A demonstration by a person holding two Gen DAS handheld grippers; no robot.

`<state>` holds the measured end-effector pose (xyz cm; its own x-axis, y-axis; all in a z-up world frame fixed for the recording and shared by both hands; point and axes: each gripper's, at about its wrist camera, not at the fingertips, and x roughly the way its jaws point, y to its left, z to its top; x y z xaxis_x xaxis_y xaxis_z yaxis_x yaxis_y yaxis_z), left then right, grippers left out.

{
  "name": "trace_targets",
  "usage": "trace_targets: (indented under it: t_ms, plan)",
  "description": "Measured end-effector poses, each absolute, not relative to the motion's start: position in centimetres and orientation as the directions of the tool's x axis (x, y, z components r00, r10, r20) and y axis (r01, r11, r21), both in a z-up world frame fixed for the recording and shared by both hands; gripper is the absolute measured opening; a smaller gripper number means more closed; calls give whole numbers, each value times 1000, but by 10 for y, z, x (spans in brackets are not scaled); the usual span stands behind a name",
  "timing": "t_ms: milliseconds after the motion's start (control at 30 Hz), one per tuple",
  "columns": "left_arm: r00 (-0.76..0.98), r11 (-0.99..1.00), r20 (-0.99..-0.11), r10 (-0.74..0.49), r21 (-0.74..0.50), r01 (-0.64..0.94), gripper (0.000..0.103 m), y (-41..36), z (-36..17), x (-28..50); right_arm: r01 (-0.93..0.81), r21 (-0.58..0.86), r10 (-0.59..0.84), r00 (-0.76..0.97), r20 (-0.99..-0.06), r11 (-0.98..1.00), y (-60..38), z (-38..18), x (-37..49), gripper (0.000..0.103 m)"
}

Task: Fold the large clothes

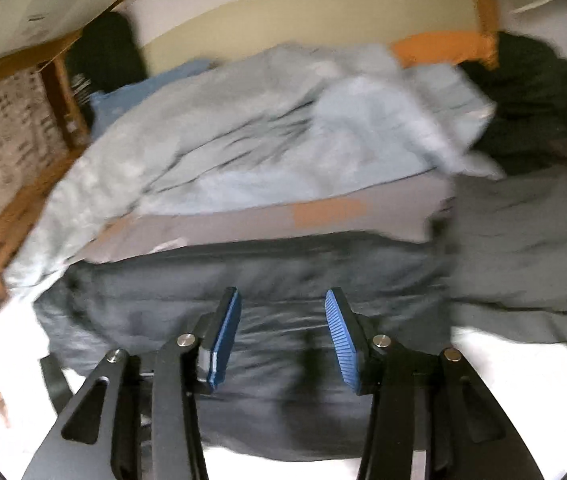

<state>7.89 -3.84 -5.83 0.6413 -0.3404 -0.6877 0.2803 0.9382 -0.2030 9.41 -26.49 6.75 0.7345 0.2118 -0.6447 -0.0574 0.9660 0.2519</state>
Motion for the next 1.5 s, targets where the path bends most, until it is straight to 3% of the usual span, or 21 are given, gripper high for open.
trace_targets:
  t_ms: [100,133,300,433,600,733,933,1100,1200,1300,1367,1433,1500]
  plan:
    - [649,939,-680,-340,-214,268,51,-30,-58,76,-111,358,356,559,-749,927,-226,54,122,49]
    - [656,941,-675,-338,-229,250,44,-26,-57,74,-110,370,371,520,-770,922,-215,49,129,49]
    - [663,926,-649,-373,-303,224,37,-14,-56,72,-109,296,315,350,-882,949,-172,12,169,49]
    - [650,917,-650,-393,-329,226,37,-12,-57,75,-119,249,274,318,-908,961,-151,-4,187,48]
    - [630,913,-665,-401,-345,217,36,-13,-59,84,-107,155,185,381,-906,982,-136,-23,210,34]
    - [630,920,-674,-385,-333,207,36,-15,-59,83,-99,156,183,379,-907,983,-135,-35,232,32]
    - [633,916,-667,-393,-343,207,36,-13,-58,80,-18,132,127,401,-907,991,-141,-40,274,20]
    - [640,919,-665,-386,-337,204,37,-13,-61,70,-12,137,132,361,-923,991,-137,-54,286,19]
    - [637,917,-665,-390,-341,205,37,-12,-62,69,-6,176,163,407,-899,984,-149,-36,272,19]
    - [641,923,-668,-379,-327,204,37,-16,-61,71,-67,182,187,566,-803,981,-165,2,222,19]
    - [643,925,-669,-372,-320,203,38,-18,-60,72,-91,168,186,662,-726,982,-183,24,173,25]
    - [646,929,-671,-363,-311,200,38,-21,-59,73,-57,207,187,699,-690,977,-206,35,129,38]
    - [647,934,-676,-352,-298,196,39,-25,-58,75,4,407,274,733,-622,913,-243,37,81,47]
